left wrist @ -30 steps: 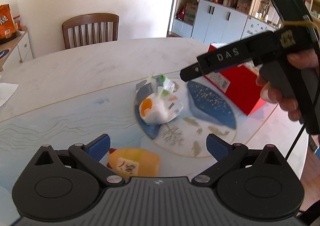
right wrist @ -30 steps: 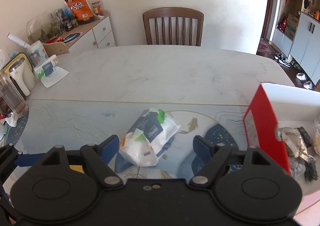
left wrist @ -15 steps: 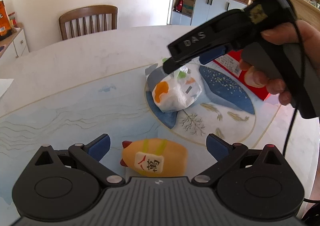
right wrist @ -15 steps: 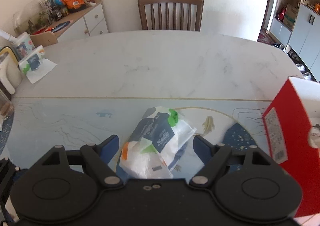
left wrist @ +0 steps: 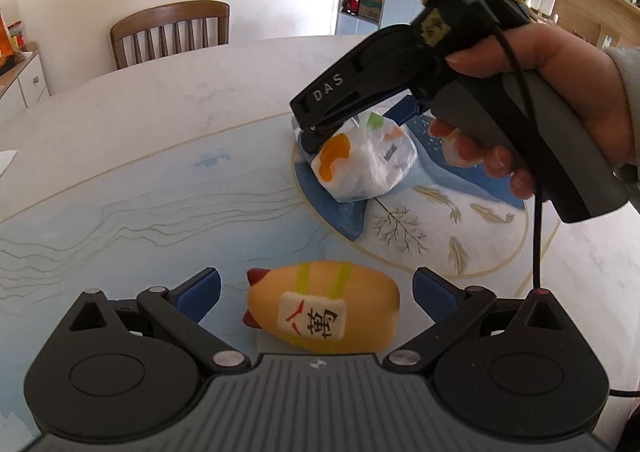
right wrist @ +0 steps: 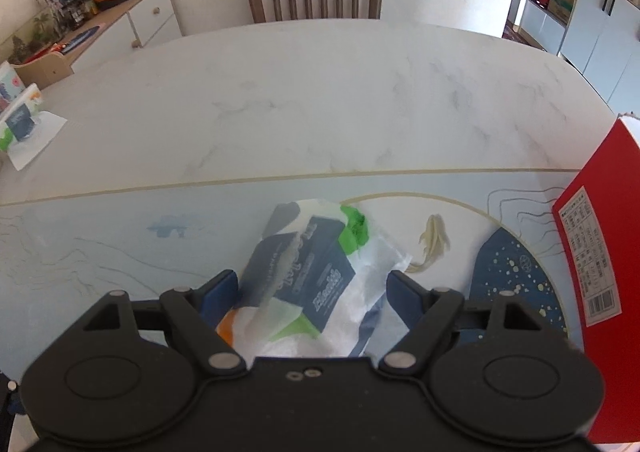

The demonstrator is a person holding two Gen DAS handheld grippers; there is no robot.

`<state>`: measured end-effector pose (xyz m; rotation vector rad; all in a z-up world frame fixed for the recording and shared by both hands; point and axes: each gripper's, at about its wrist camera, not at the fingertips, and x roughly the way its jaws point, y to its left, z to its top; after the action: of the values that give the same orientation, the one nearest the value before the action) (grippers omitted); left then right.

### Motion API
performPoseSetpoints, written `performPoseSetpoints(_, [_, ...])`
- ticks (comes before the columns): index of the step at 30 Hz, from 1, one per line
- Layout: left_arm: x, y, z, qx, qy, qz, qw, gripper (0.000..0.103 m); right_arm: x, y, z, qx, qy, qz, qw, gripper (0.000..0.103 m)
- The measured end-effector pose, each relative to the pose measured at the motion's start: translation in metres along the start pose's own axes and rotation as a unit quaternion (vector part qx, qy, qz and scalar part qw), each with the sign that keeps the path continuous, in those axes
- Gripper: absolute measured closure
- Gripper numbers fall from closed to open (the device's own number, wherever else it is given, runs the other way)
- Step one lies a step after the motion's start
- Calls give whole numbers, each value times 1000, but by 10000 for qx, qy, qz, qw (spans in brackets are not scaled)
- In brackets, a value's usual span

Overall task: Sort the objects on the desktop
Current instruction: 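Grasp the white-blue tissue pack with the right tool while the left tool grasps the yellow toy, then carry the tissue pack and yellow toy with both tools into the shoebox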

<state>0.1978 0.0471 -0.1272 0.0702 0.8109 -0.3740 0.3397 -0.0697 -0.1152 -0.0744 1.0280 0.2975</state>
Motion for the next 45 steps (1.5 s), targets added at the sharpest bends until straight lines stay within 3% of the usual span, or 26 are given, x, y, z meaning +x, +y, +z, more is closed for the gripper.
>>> performPoseSetpoints(14, [5,-2,-10,115,-76,117,9998,2,13,-4,-5,-181,57,-80,9998,22])
performPoseSetpoints(20, [3,-2,-12,163,-131,139,9997,14,16,-7,-5,-169,15,-33,9999,23])
performPoseSetpoints(24, [4,-2,-12,185,-102,114,9997,24,12,-9,-8,-181,-15,-24,9998,28])
performPoseSetpoints(30, [7,-1,-10,155,-72,118,9998,27,7,-13,-9,-76,20,8,10000,36])
performPoseSetpoints(37, [12,1,-3,172,22,138,9998,29,-4,-14,-15,-198,-1,23,9998,56])
performPoseSetpoints(45, [13,0,1,145,73,133,9998,30,-22,-18,-33,-292,-17,50,9996,66])
